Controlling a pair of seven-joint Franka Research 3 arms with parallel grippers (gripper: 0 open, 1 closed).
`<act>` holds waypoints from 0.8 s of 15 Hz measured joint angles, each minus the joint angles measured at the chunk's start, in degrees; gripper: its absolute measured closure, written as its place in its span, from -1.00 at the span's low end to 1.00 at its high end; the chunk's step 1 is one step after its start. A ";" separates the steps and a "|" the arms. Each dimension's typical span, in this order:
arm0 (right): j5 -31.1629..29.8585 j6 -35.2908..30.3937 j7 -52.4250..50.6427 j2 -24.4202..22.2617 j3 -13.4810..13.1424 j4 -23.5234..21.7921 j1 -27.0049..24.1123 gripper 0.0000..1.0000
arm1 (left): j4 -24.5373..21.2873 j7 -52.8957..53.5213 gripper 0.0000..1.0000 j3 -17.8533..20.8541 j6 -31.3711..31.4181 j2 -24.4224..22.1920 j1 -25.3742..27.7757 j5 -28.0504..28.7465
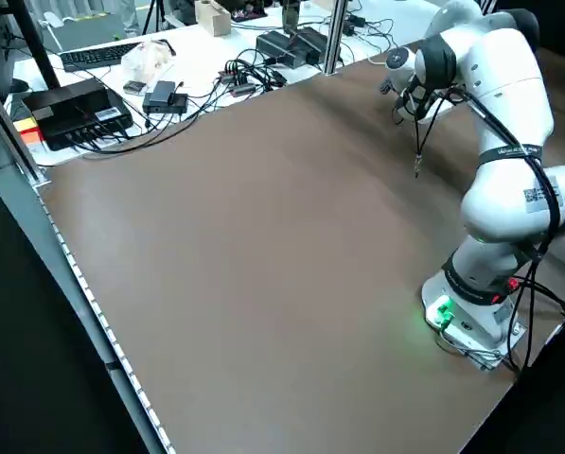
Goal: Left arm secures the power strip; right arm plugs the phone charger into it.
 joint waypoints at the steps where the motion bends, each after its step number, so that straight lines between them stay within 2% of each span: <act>1: 0.38 0.63 0.00 0.70 0.01 -0.37 0.61 0.04 | 0.00 0.00 0.98 0.00 0.01 0.00 0.00 0.00; 5: 1.44 2.74 0.01 3.25 0.02 -0.75 2.70 0.04 | 0.00 0.00 0.98 0.00 0.02 0.00 0.00 0.00; 12: 2.13 6.97 4.53 4.09 -0.20 -0.50 3.11 0.04 | 0.00 0.00 0.98 0.01 0.03 0.00 -0.01 0.00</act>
